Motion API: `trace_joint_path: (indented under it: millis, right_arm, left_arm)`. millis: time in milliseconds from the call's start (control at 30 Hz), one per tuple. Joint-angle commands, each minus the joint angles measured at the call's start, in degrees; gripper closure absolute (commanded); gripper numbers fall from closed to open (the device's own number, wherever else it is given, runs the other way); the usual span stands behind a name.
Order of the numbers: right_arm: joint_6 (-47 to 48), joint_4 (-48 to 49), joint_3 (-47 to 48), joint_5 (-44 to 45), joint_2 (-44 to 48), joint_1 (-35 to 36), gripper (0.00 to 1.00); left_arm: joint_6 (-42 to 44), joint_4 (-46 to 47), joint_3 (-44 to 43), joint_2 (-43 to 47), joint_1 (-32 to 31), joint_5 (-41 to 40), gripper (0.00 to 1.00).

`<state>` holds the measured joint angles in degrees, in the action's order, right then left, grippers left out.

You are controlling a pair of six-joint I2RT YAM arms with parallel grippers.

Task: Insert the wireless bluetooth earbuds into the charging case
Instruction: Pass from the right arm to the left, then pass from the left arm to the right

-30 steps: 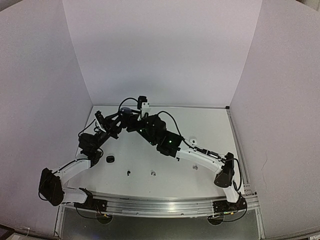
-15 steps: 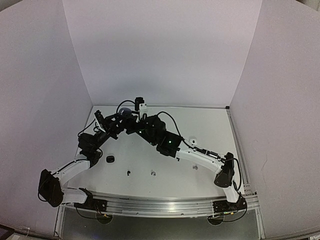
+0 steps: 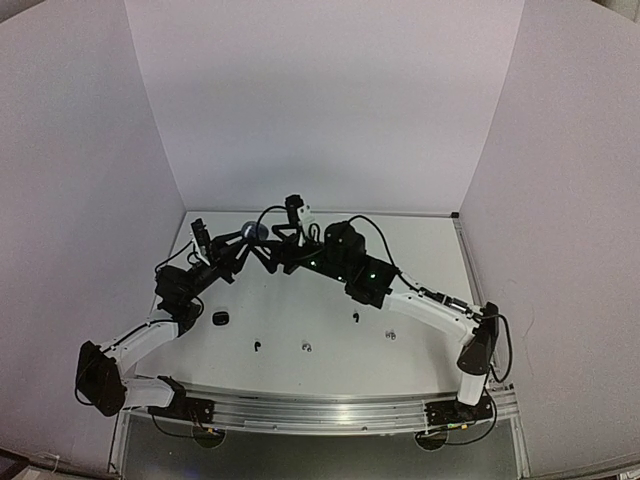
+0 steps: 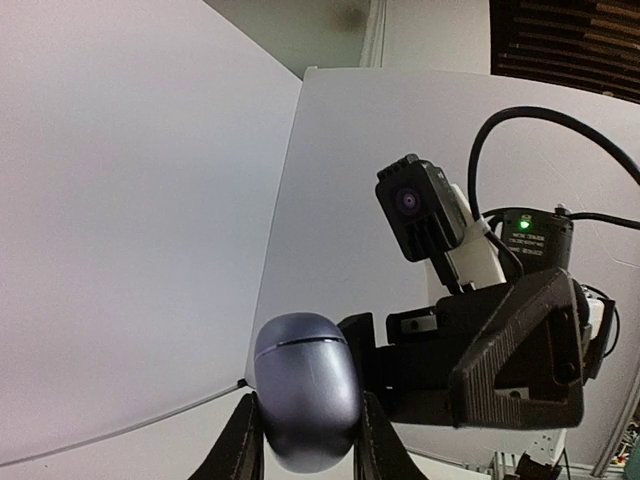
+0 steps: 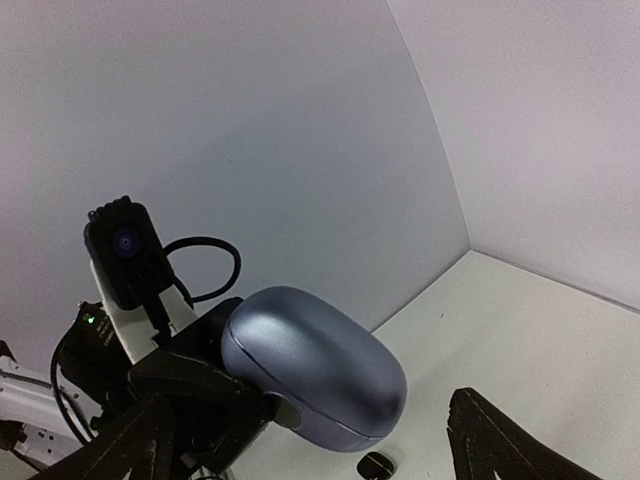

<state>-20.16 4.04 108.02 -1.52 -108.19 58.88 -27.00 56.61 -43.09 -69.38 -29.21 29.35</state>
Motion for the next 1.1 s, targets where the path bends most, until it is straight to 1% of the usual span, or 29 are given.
trace_joint_path:
  millis: [0, 100, 200, 300, 400, 500, 600, 667, 867, 967, 1067]
  right_arm:
    - [3.76, 0.35, -3.02, -17.48, 5.82, -2.50, 0.08]
    - [4.56, 0.20, -4.45, -24.72, 6.30, -4.51, 0.11]
    - [4.01, 0.19, -5.58, -30.00, 6.12, -6.74, 0.18]
    - [3.59, -0.11, -5.29, -34.24, 5.37, -7.66, 0.23]
    - [2.83, -0.40, -3.70, -37.03, 3.49, -7.73, 0.30]
    - [0.63, -0.44, -0.20, -40.43, 0.68, -7.73, 0.38]
    - [-0.86, -0.58, 2.22, -43.12, -1.35, -7.75, 0.43]
    - [-0.96, -0.64, 2.55, -42.87, -1.90, -7.77, 0.46]
    - [-0.11, -0.66, 3.31, -41.54, -1.88, -7.73, 0.64]
    - [1.11, -0.70, 3.39, -42.10, -1.54, -7.73, 0.67]
    - [1.22, -0.78, 3.55, -42.05, -1.86, -7.73, 0.76]
  left_arm:
    - [-5.44, 3.23, -1.59, 0.60, 0.17, 6.56, 1.00]
    - [-8.81, 4.80, -2.15, 0.07, 0.21, 9.89, 1.00]
    - [-12.24, 6.39, -2.77, -0.07, 0.21, 12.99, 1.00]
    - [-14.63, 6.74, -3.10, 0.19, 0.21, 14.90, 1.00]
    - [-15.58, 6.80, -3.36, 0.12, 0.20, 15.85, 1.00]
    - [-15.17, 6.56, -3.58, -0.19, 0.12, 16.25, 1.00]
    - [-15.10, 6.61, -3.83, -0.44, 0.12, 16.16, 1.00]
    - [-14.95, 6.61, -3.97, -0.47, 0.12, 15.83, 1.00]
    - [-15.41, 6.21, -3.75, -0.25, 0.12, 16.17, 1.00]
    - [-15.55, 5.90, -3.73, -0.29, 0.12, 16.32, 1.00]
    - [-15.56, 5.56, -3.75, -0.43, 0.13, 16.38, 1.00]
